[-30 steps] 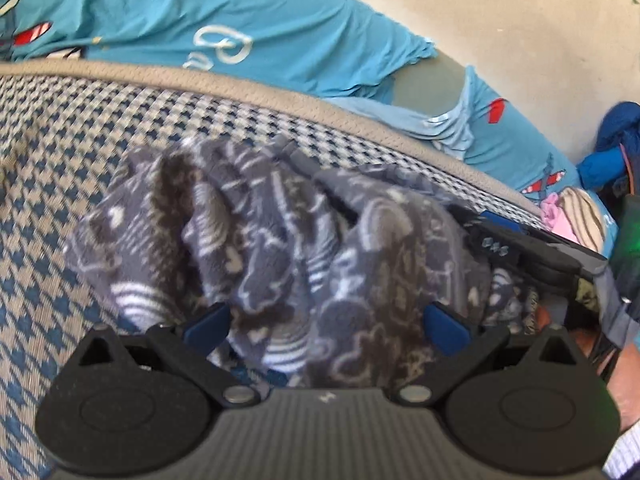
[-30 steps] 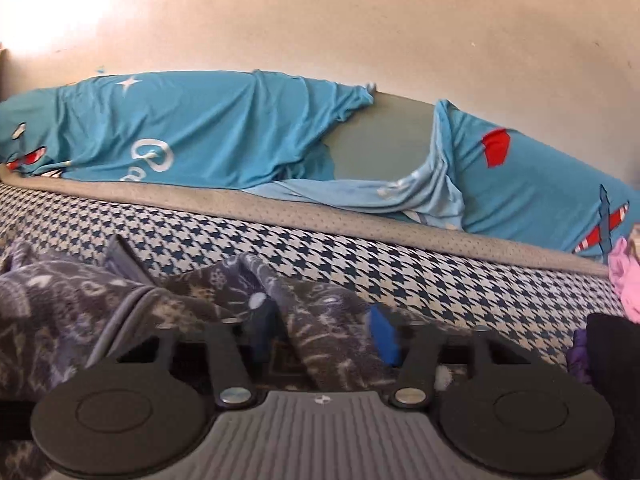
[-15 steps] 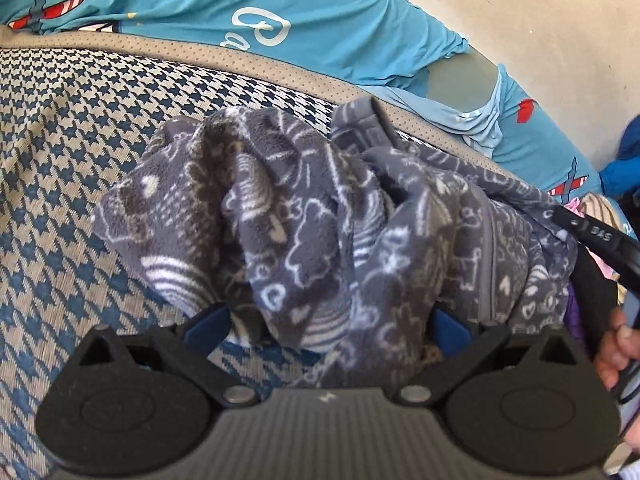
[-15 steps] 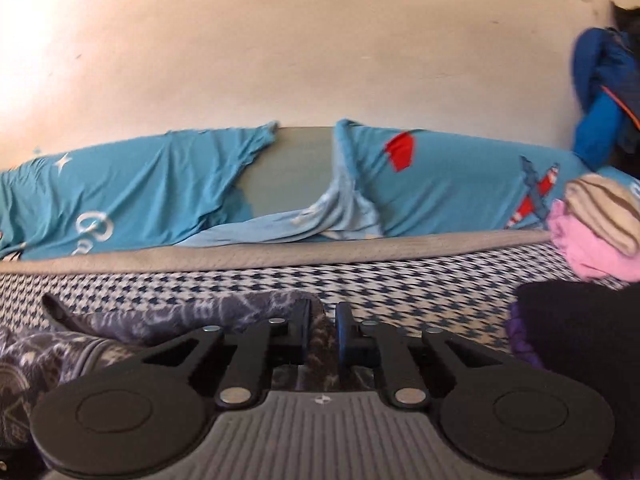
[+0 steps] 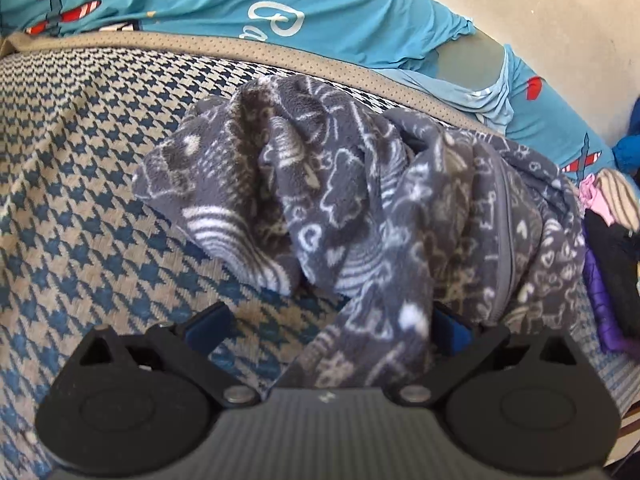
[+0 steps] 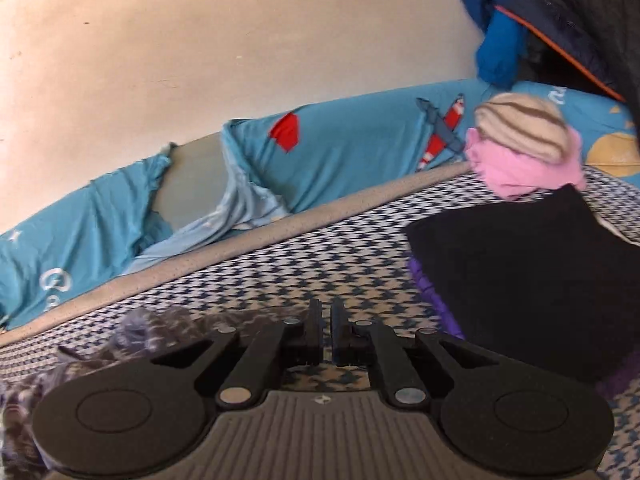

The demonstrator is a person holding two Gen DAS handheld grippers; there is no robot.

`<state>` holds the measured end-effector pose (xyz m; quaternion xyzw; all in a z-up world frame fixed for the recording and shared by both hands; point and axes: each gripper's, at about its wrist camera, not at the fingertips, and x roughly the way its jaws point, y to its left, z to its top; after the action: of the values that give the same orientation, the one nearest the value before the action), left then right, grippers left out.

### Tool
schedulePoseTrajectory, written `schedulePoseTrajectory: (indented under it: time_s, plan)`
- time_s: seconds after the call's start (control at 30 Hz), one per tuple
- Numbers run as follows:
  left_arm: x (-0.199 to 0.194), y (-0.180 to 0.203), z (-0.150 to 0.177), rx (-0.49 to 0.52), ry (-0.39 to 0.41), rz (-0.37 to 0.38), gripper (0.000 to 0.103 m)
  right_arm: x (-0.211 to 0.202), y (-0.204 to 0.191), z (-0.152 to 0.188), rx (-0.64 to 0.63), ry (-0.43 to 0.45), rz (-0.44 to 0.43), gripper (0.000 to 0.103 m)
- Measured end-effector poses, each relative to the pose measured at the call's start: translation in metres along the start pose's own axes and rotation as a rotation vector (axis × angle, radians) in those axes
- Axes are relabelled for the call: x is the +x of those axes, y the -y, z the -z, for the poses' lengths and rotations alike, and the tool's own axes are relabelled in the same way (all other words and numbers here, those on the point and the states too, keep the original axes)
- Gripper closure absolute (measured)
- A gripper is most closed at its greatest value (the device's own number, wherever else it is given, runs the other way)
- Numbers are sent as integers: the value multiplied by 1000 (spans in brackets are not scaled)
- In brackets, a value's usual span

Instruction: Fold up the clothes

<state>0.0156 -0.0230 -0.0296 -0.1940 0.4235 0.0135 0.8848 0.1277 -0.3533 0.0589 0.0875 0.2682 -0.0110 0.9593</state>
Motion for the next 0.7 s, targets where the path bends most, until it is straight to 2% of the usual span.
schedulePoseTrajectory:
  time_s: [0.1,0.2,0.27,0.33,0.43,0.7]
  plan:
    - [-4,1,-1,1,7,4,0,1,-14,-1,-48,10,-54,93]
    - [-7,7,-5,22,27,0,0,2,-30,-2,-113,26,-131,84]
    - [-8,10,-8,26,38,4,0,1,-43,-3,-172,55,-180,67]
    - [-7,11,-12,10,37,18,0,0,-57,-4,-245,95,-224,55]
    - [-5,10,-16,-17,30,31,0,2,-78,-1,-368,128,-273,43]
    - [0,5,-26,-61,10,39,0,34,-115,12,-549,71,-311,43]
